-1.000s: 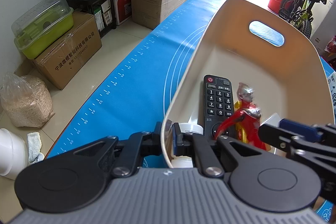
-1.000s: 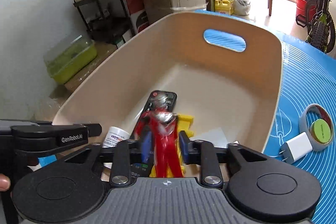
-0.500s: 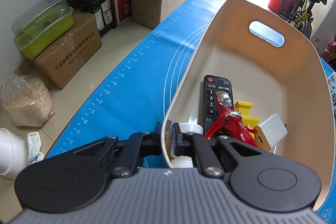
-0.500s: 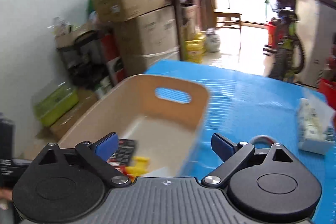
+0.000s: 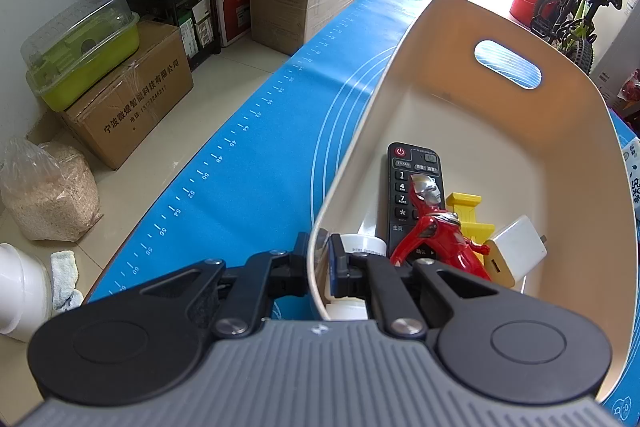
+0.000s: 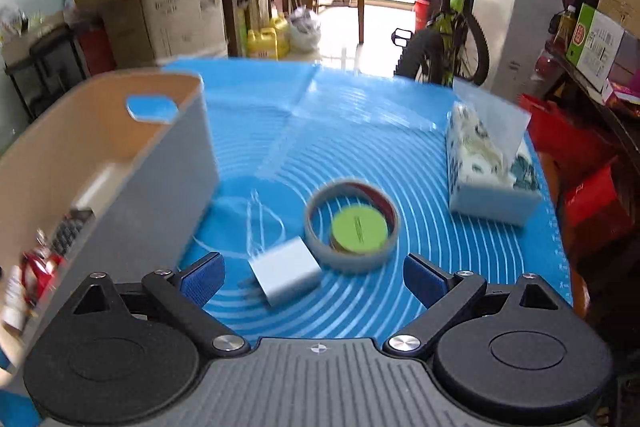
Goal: Organize rigid objects
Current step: 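Move the right tool back and grasp the second white charger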
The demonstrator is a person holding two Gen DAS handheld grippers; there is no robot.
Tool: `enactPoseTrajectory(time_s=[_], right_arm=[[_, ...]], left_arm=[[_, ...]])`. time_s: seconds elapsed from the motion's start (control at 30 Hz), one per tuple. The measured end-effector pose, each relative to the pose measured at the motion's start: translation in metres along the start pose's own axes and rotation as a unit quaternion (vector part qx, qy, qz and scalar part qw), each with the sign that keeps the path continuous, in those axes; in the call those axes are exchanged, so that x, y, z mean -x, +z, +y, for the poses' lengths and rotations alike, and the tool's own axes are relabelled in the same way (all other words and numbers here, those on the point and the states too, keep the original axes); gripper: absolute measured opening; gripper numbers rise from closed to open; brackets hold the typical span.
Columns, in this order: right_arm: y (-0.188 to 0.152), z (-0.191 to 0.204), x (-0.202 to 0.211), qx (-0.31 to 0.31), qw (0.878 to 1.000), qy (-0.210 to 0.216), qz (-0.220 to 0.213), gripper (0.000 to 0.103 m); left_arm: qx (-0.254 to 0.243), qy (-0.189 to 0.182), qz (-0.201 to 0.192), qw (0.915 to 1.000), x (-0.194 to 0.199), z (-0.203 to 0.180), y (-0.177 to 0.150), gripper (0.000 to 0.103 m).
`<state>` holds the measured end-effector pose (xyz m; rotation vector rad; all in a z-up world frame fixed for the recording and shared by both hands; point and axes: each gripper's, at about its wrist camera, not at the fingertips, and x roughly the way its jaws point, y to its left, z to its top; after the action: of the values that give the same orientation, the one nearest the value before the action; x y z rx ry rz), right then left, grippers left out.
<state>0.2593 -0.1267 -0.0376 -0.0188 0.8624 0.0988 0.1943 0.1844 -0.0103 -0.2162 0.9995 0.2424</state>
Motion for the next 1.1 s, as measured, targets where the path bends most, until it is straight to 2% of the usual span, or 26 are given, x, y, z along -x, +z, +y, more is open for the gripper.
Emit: enactPoseTrajectory(time_s=[0.13,0.3,0.4,0.57,0.7,0.87,1.0,1.07,1.1], right_arm=[[-0.005,0.001,-0.018,0.000,1.000,-0.004,0.015,0.096],[-0.009,0.008,-0.035,0.008,1.000,0.015,0.009,0.096],[-0.010,0.017,-0.044,0.017,1.000,0.012,0.011,0.096],[-0.007,0.021,-0.060,-0.047,0.999,0.016,0.013,0.096],[-0.004,0.028,-0.073,-0.088,0.996,-0.016,0.018,0.095],[-0.004,0.037,-0.080,-0.087,0.995,-0.048,0.001,0.094],[-0.008,0.039,-0.076,-0.077,0.994,-0.077,-0.010,0.075],[-0.008,0.034,-0.073,-0.077,0.994,-0.080,-0.011,0.061],[-0.008,0.031,-0.072,-0.078,0.994,-0.071,-0.010,0.061]], left_arm=[[0.000,0.001,0.000,1.0000,0.000,0.000,0.000,0.011],[-0.001,0.001,0.000,1.0000,-0.001,0.000,-0.001,0.011],[-0.003,0.002,-0.001,1.0000,-0.002,-0.001,-0.001,0.011],[-0.004,0.003,-0.001,1.0000,-0.002,-0.002,-0.002,0.011],[-0.004,0.002,-0.001,1.0000,-0.002,-0.001,-0.002,0.011],[-0.005,0.004,-0.001,1.0000,-0.002,-0.003,-0.003,0.011],[-0.005,0.005,-0.001,1.0000,-0.002,-0.003,-0.003,0.011],[-0.005,0.005,-0.001,1.0000,-0.002,-0.003,-0.003,0.011],[-0.005,0.004,-0.001,1.0000,-0.002,-0.003,-0.003,0.011]])
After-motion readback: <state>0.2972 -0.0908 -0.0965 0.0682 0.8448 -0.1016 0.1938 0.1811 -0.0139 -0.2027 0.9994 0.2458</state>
